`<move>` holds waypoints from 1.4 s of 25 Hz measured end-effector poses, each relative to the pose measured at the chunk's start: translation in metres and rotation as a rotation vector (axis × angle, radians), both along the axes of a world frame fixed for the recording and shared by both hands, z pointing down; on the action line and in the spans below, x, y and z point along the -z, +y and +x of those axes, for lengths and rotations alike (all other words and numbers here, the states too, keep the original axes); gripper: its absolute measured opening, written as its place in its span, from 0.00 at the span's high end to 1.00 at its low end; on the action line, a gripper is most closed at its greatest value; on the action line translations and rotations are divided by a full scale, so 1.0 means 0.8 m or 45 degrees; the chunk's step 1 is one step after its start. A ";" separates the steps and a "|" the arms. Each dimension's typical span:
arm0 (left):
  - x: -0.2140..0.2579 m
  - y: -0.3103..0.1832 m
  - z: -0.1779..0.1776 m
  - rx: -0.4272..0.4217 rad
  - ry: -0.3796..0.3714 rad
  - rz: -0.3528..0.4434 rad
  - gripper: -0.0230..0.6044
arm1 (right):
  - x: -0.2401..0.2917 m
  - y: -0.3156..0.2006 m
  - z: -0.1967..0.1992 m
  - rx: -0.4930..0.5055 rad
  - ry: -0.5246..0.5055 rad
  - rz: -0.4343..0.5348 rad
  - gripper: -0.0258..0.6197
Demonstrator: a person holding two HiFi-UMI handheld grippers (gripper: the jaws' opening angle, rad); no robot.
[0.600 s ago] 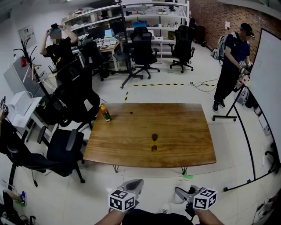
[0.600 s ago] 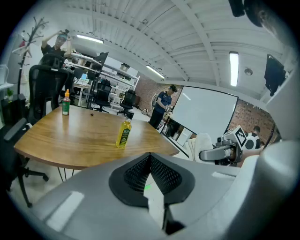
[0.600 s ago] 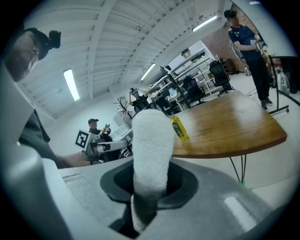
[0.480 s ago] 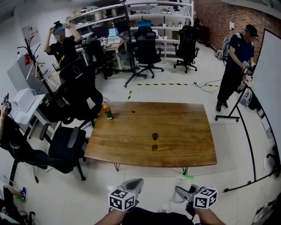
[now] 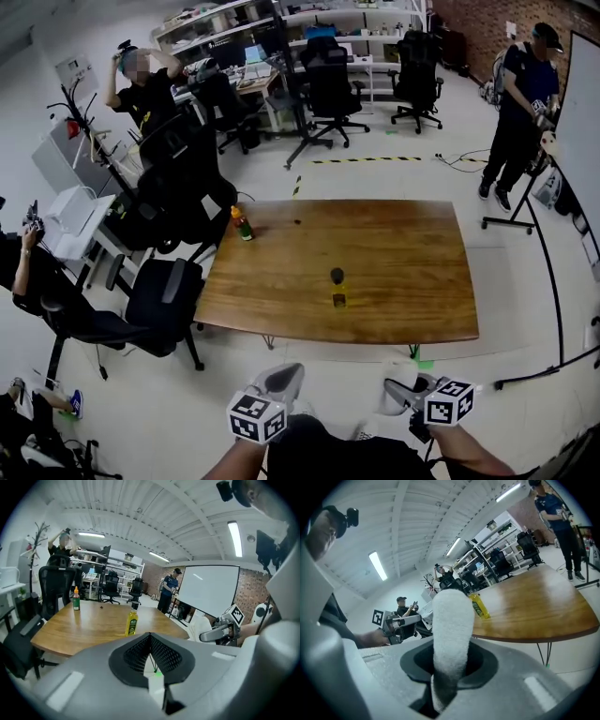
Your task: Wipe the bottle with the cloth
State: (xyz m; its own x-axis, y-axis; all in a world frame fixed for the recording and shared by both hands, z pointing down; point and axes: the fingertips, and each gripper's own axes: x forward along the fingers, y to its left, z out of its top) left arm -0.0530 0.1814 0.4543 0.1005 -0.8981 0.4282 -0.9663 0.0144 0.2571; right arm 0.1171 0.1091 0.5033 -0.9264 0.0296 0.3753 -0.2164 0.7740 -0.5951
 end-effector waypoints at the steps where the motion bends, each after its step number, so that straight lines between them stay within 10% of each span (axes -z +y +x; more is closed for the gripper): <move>1: 0.001 -0.004 -0.003 -0.019 -0.028 0.004 0.93 | -0.001 -0.003 -0.006 0.001 -0.005 -0.004 0.85; 7: -0.008 -0.072 -0.038 -0.169 -0.082 0.038 0.87 | -0.009 -0.046 -0.049 -0.032 0.001 0.011 0.85; 22: -0.041 -0.257 -0.089 -0.964 -0.259 0.142 0.61 | 0.017 -0.157 -0.153 -0.573 0.025 0.031 0.85; 35: -0.042 -0.286 -0.048 -1.147 -0.226 0.160 0.54 | -0.012 -0.200 -0.168 -0.467 -0.056 -0.151 0.85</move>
